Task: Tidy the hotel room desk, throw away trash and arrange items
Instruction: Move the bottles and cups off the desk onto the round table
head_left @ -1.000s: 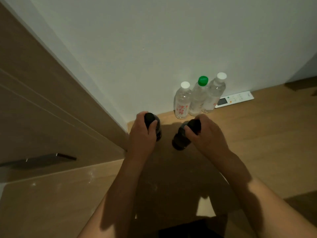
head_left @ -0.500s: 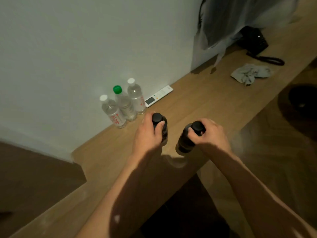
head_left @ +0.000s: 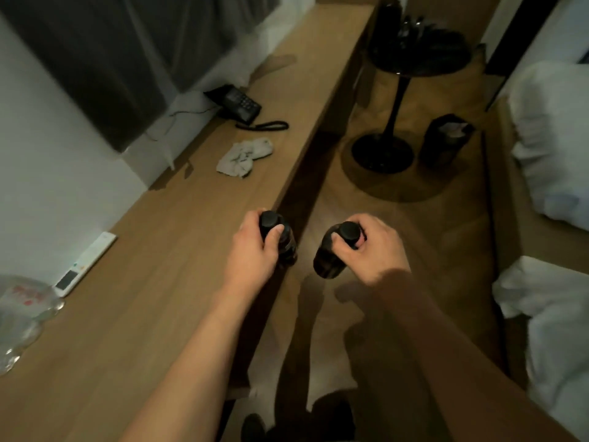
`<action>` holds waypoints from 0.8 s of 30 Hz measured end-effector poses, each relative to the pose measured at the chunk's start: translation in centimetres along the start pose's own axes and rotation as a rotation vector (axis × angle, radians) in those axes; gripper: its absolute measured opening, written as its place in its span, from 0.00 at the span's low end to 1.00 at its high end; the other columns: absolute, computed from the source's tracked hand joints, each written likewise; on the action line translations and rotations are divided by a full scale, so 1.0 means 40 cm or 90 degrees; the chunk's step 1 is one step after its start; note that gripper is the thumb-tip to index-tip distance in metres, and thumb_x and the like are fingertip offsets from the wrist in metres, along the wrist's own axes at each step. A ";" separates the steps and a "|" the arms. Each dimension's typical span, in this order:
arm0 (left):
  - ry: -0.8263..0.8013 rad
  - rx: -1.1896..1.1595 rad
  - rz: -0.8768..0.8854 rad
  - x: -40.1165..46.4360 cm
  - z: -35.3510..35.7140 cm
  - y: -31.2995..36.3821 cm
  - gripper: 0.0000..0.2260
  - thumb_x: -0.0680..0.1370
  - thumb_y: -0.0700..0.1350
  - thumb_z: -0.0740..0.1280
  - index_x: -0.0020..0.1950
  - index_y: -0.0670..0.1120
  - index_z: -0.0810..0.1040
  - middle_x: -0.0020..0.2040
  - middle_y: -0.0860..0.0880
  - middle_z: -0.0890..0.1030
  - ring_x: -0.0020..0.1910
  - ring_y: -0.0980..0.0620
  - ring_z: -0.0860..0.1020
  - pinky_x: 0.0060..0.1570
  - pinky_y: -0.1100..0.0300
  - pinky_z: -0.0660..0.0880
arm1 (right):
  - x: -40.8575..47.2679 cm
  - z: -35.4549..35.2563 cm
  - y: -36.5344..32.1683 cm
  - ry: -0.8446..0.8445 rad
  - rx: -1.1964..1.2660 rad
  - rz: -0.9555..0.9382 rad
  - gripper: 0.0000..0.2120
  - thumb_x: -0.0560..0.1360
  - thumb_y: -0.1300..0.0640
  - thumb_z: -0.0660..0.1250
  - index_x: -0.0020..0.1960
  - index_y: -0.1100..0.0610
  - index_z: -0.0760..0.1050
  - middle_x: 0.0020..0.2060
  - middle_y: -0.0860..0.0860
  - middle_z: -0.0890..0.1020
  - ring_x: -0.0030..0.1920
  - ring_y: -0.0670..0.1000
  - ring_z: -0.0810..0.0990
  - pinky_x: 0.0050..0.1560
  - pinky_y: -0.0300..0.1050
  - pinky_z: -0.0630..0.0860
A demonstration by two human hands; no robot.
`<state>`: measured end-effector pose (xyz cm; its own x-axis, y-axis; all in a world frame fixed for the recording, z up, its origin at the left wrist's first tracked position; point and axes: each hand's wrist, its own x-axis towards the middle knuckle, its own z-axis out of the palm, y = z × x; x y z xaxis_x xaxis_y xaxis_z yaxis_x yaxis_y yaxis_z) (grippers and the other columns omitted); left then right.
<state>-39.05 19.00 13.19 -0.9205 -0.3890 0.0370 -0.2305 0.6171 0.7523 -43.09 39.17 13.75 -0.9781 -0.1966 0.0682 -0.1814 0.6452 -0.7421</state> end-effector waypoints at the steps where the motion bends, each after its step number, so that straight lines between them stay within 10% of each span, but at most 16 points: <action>1: -0.010 -0.005 0.018 0.014 0.039 0.038 0.16 0.83 0.50 0.65 0.70 0.49 0.70 0.63 0.49 0.77 0.61 0.48 0.77 0.59 0.51 0.76 | 0.010 -0.039 0.035 0.017 0.002 0.010 0.08 0.74 0.48 0.70 0.50 0.49 0.74 0.43 0.43 0.75 0.39 0.41 0.73 0.43 0.39 0.68; 10: -0.112 0.016 0.159 0.184 0.314 0.288 0.17 0.83 0.51 0.65 0.70 0.50 0.70 0.57 0.57 0.75 0.57 0.57 0.75 0.53 0.63 0.72 | 0.137 -0.252 0.266 0.190 0.036 0.015 0.08 0.74 0.52 0.73 0.48 0.51 0.75 0.41 0.42 0.76 0.40 0.39 0.76 0.40 0.28 0.71; 24: -0.261 -0.035 0.211 0.705 0.698 0.580 0.16 0.83 0.49 0.64 0.71 0.52 0.69 0.63 0.52 0.78 0.63 0.53 0.77 0.63 0.51 0.78 | 0.653 -0.495 0.471 0.201 -0.069 0.182 0.10 0.73 0.45 0.72 0.47 0.46 0.72 0.40 0.42 0.75 0.40 0.42 0.74 0.38 0.37 0.68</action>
<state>-79.15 41.46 13.32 -0.9915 0.1274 0.0265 0.1004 0.6200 0.7782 -74.07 60.81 14.76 -0.9708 0.2251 0.0828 0.1077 0.7177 -0.6879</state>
